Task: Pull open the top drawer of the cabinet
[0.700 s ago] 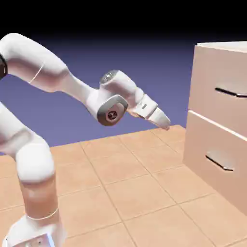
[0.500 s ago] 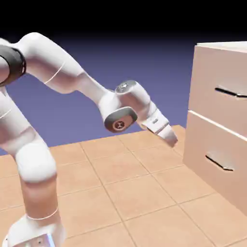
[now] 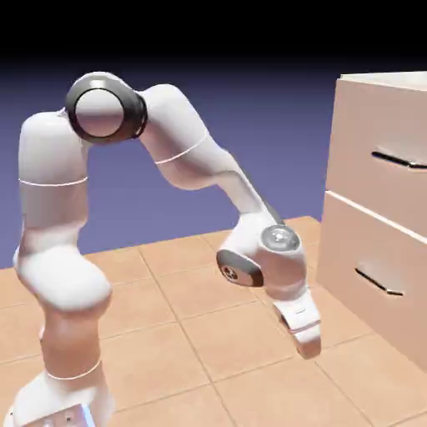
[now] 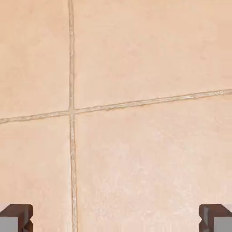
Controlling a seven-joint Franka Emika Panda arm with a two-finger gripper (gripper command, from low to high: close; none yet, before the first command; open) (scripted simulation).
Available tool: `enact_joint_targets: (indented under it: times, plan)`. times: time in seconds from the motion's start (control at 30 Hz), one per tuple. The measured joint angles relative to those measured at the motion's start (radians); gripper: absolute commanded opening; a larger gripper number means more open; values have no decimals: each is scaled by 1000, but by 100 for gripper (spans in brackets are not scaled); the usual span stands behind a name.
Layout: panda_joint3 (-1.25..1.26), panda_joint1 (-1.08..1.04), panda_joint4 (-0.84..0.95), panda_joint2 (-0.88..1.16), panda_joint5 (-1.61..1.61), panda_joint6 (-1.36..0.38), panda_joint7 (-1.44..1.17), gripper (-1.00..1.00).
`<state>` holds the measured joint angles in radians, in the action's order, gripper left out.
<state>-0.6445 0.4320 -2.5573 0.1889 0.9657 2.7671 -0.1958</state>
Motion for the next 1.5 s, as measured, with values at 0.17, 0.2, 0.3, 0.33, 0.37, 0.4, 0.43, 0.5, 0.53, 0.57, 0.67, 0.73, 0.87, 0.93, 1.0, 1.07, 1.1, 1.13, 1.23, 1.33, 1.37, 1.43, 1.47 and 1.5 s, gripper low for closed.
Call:
enact_joint_targets:
  times: [0.17,0.2,0.3,0.33,0.37,0.4,0.43,0.5,0.53,0.57,0.67,0.73,0.87,0.93,1.0,1.07,1.1,1.13,1.23,1.33,1.37,1.43,1.47,1.5]
  plan:
    - [-145,95,57,171,217,-61,-211,0]
    - [-174,113,68,205,261,-73,-253,0]
    - [-261,170,102,308,391,-109,-380,0]
    - [-290,189,114,342,435,-122,-422,0]
    - [-319,208,125,376,478,-134,-464,0]
    - [-348,227,137,410,522,-146,-506,0]
    - [-377,246,148,444,565,-158,-548,0]
    - [-435,284,171,513,652,-182,-633,0]
    - [-464,303,182,547,696,-194,-675,0]
    - [-493,322,193,581,739,-207,-717,0]
    - [-580,378,228,683,870,-243,-844,0]
    - [-639,416,250,752,957,-267,-928,0]
    - [-755,492,296,889,1131,-316,-1097,0]
    - [-813,530,319,957,1218,-340,-1181,0]
    - [-871,567,341,1025,1305,-365,-1266,0]
    - [-929,605,364,1094,1392,-389,-1350,0]
    - [-958,624,376,1128,1435,-401,-1392,0]
    - [-987,643,387,1162,1479,-413,-1434,0]
    - [-1074,700,421,1264,1609,-450,-1561,0]
    - [-1161,757,455,1367,1740,-486,-1687,0]
    - [-1190,775,467,1401,1783,-498,-1730,0]
    - [-1224,781,509,1441,1838,-503,-1778,0]
    - [-1222,758,545,1439,1841,-489,-1774,0]
    - [-1219,736,581,1436,1843,-475,-1770,0]
